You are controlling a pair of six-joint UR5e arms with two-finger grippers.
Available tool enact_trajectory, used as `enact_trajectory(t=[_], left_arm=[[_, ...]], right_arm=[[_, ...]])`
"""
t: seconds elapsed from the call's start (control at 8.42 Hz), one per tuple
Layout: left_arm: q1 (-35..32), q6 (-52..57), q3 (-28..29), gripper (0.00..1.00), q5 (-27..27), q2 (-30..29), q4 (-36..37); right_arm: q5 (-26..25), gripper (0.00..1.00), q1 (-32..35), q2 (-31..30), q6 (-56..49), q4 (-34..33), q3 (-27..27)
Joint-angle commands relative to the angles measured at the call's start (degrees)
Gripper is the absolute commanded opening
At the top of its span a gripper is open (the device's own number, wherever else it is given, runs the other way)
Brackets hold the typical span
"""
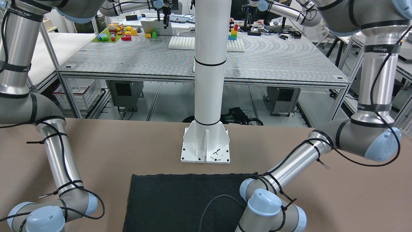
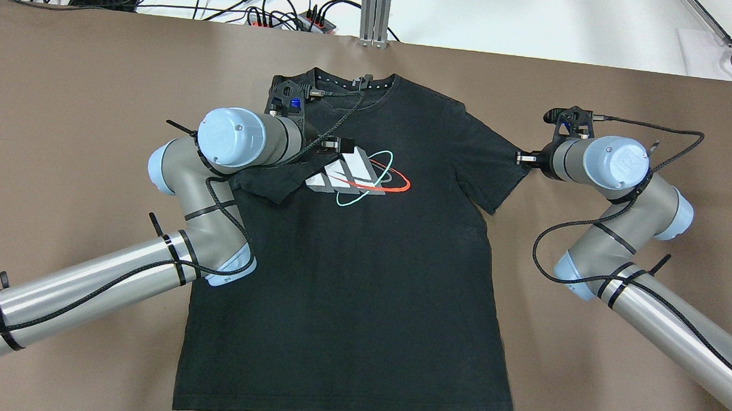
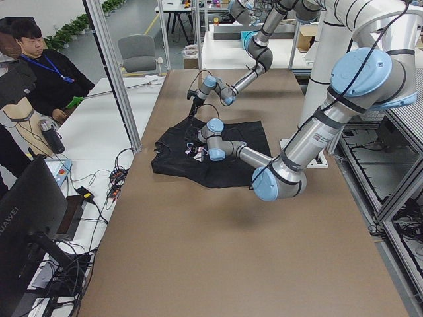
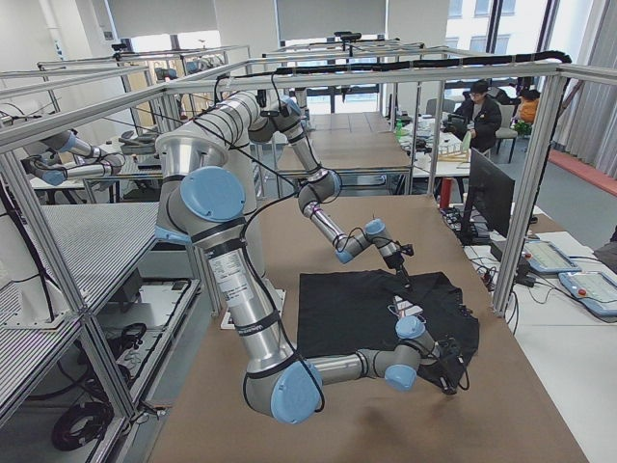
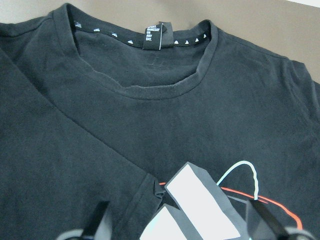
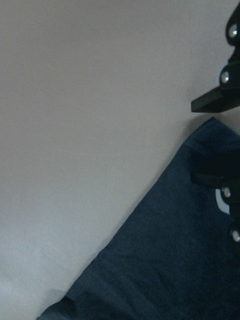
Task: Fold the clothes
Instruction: 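Reach the right gripper to the other sleeve and grasp it, then fold the sleeve inward with the right gripper while the left gripper releases and withdraws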
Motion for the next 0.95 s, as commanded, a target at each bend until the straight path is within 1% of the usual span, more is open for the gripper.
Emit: enact_trajectory(t=[0.0, 0.24, 0.48, 0.59, 0.71, 0.83], left_arm=[[0.0, 0.0, 0.0, 0.95, -0.2, 0.3, -0.1], [-0.3, -0.1, -0.3, 0.95, -0.8, 0.2, -0.1], [-1.7, -0.1, -0.9, 0.95, -1.9, 0.3, 0.0], [-4.0, 0.0, -0.9, 0.95, -5.4, 0.4, 0.0], [-6.6, 0.1, -0.8, 0.95, -8.8, 0.8, 0.0], [-8.0, 0.9, -0.8, 0.95, -9.8, 1.6, 0.0]], right_arm=[[-0.5, 0.00, -0.3, 0.1, 0.0, 0.1, 0.8], [-0.6, 0.00, -0.2, 0.1, 1.1, -0.1, 3.1], [-0.5, 0.00, -0.2, 0.6, 3.3, -1.2, 6.8], [-0.5, 0.00, -0.3, 2.6, 5.9, -5.1, 8.6], [-0.5, 0.00, -0.3, 5.5, 8.2, -10.7, 11.0], [-0.5, 0.00, -0.4, 7.8, 12.4, -15.9, 13.6]])
